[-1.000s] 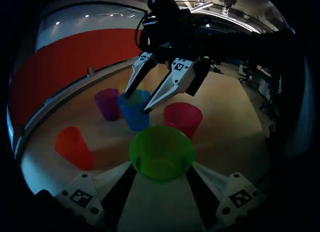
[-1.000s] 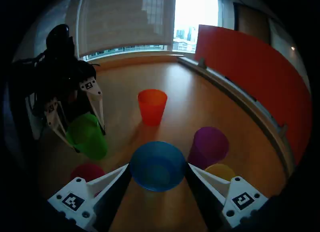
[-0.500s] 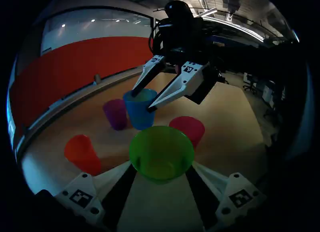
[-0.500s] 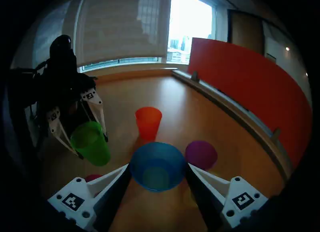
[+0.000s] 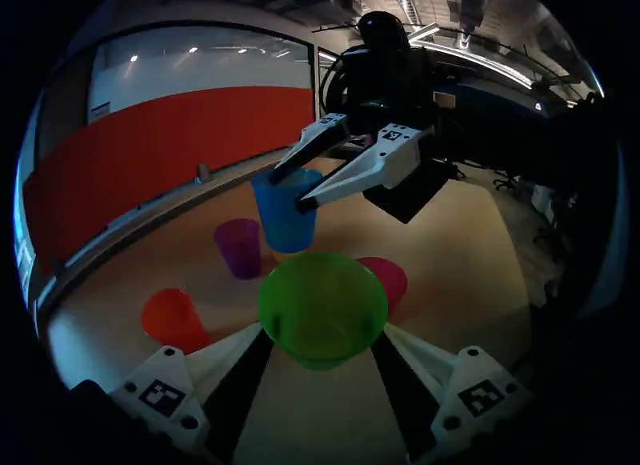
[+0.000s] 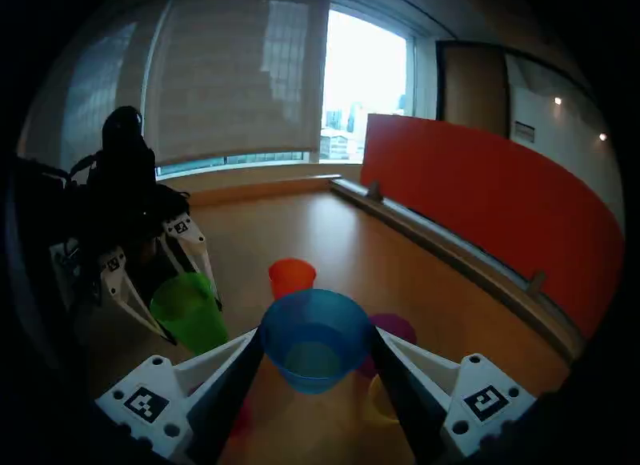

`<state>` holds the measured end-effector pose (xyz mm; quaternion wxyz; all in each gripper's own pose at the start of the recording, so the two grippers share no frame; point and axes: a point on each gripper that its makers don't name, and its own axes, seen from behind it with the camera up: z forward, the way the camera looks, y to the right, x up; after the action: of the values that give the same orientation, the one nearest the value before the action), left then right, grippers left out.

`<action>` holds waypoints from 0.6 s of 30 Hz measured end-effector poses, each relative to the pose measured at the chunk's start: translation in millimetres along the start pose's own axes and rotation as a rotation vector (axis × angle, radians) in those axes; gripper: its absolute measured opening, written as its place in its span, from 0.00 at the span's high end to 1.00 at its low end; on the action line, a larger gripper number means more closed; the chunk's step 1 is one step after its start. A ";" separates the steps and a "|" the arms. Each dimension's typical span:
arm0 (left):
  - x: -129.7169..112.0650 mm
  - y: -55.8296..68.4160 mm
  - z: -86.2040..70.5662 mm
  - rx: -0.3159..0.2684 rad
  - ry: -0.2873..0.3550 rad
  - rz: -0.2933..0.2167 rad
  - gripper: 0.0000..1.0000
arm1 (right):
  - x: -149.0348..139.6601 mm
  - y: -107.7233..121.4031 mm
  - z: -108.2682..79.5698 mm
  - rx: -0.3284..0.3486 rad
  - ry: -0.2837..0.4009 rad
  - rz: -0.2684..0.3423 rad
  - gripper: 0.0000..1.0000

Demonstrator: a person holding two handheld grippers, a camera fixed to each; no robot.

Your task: Pour water

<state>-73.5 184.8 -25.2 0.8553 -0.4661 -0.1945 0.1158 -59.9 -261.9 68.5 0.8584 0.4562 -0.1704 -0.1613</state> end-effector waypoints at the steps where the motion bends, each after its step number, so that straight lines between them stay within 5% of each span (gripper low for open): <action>1: 1.3 -0.1 -0.4 0.002 0.001 0.001 0.19 | 1.0 0.4 -1.4 -0.004 0.008 0.004 0.07; 18: 23.8 -2.2 -8.6 0.048 0.059 -0.001 0.19 | 19.1 -2.7 -23.2 -0.041 0.106 0.014 0.06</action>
<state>-48.3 186.2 -22.3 0.8717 -0.4484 -0.1666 0.1063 -33.0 -254.7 56.9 0.8764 0.4453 -0.1247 -0.1342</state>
